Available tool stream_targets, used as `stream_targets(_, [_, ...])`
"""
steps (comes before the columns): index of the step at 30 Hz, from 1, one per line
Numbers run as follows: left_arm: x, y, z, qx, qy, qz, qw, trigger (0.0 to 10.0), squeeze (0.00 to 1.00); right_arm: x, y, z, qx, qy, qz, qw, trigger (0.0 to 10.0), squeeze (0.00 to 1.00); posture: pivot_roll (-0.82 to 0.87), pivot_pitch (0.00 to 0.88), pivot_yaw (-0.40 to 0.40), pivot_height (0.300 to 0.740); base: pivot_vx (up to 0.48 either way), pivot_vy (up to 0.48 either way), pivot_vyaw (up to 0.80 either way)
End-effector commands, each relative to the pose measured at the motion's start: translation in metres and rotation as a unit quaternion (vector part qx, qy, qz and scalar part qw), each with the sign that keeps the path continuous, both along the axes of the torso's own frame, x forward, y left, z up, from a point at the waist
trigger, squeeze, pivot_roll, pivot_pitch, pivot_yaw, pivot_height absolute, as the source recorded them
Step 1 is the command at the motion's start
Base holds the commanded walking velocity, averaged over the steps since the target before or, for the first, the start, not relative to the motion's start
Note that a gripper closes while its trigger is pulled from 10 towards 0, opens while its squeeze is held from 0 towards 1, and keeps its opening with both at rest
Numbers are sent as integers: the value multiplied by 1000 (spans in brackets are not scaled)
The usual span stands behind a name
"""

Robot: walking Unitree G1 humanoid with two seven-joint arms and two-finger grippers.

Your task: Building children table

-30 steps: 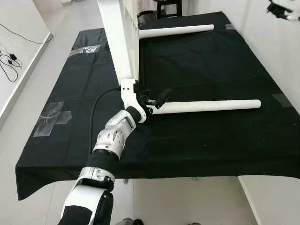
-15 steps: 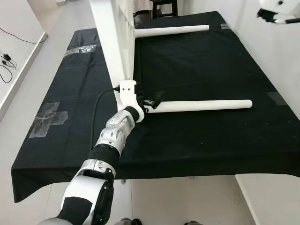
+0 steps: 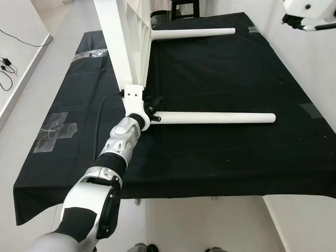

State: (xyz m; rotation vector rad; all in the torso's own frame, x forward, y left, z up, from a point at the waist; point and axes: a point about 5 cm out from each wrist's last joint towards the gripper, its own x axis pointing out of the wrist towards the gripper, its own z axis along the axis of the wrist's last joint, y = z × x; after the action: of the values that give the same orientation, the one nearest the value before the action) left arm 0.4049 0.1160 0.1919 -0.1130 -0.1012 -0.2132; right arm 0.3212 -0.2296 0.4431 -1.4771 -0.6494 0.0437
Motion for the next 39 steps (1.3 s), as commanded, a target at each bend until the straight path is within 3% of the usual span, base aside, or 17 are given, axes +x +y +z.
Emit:
stream_targets(1, [2, 45, 5, -3, -11, 95, 995, 0, 0, -3, -14, 6, 47, -1, -8, 999, 0, 0, -127, 179, 83, 740, 0, 0, 0])
stream_targets(4, [2, 48, 4, -3, -11, 100, 995, 0, 0, -3, -15, 6, 48, 0, -10, 999, 0, 0, -127, 179, 83, 740, 0, 0, 0])
stream_targets(12, [-7, 123, 22, 8, -42, 199, 979, 0, 0, 0, -69, -18, 159, 36, -123, 979, 0, 0, -88, 177, 66, 740, 0, 0, 0])
stream_targets(14, [-9, 140, 39, 15, -67, 216, 974, 0, 0, 3, -76, -37, 201, 60, -134, 969, 0, 0, -72, 174, 64, 740, 0, 0, 0])
stream_targets(16, [-18, 174, 97, 43, -149, 239, 959, 0, 0, 13, -76, -101, 317, 142, -133, 928, 0, 0, -27, 166, 60, 740, 0, 0, 0])
stream_targets(18, [-18, 174, 97, 43, -149, 239, 959, 0, 0, 13, -76, -101, 317, 142, -133, 928, 0, 0, -27, 166, 60, 740, 0, 0, 0])
stream_targets(19, [-24, 182, 137, 59, -199, 236, 949, 0, 0, 18, -65, -140, 399, 187, -117, 890, 0, 0, -10, 163, 58, 740, 0, 0, 0])
stream_targets(20, [-24, 182, 137, 59, -199, 236, 949, 0, 0, 18, -65, -140, 399, 187, -117, 890, 0, 0, -10, 163, 58, 740, 0, 0, 0])
stream_targets(21, [-32, 182, 183, 84, -255, 216, 939, 0, 0, 23, -44, -180, 481, 238, -90, 839, 0, 0, 21, 156, 61, 740, 0, 0, 0])
stream_targets(22, [-32, 182, 183, 84, -255, 216, 939, 0, 0, 23, -44, -180, 481, 238, -90, 839, 0, 0, 21, 156, 61, 740, 0, 0, 0])
stream_targets(24, [-47, 168, 251, 119, -327, 172, 922, 0, 0, 29, -1, -236, 573, 318, -51, 753, 0, 0, 49, 150, 66, 740, 0, 0, 0])
stream_targets(26, [-47, 168, 251, 119, -327, 172, 922, 0, 0, 29, -1, -236, 573, 318, -51, 753, 0, 0, 49, 150, 66, 740, 0, 0, 0])
stream_targets(27, [-53, 157, 274, 124, -350, 148, 917, 0, 0, 33, 22, -254, 597, 351, -33, 721, 0, 0, 65, 149, 68, 740, 0, 0, 0])
stream_targets(28, [-53, 157, 274, 124, -350, 148, 917, 0, 0, 33, 22, -254, 597, 351, -33, 721, 0, 0, 65, 149, 68, 740, 0, 0, 0])
stream_targets(29, [-58, 124, 303, 132, -380, 78, 912, 0, 0, 40, 59, -272, 609, 385, -7, 693, 0, 0, 101, 141, 83, 740, 0, 0, 0])
stream_targets(35, [-44, 75, 282, 132, -365, -30, 921, 0, 0, 49, 93, -272, 590, 393, 17, 705, 0, 0, 99, 147, 101, 740, 0, 0, 0])
stream_targets(39, [-35, 57, 239, 121, -324, -75, 935, 0, 0, 49, 77, -265, 575, 365, -9, 732, 0, 0, 92, 152, 104, 740, 0, 0, 0])
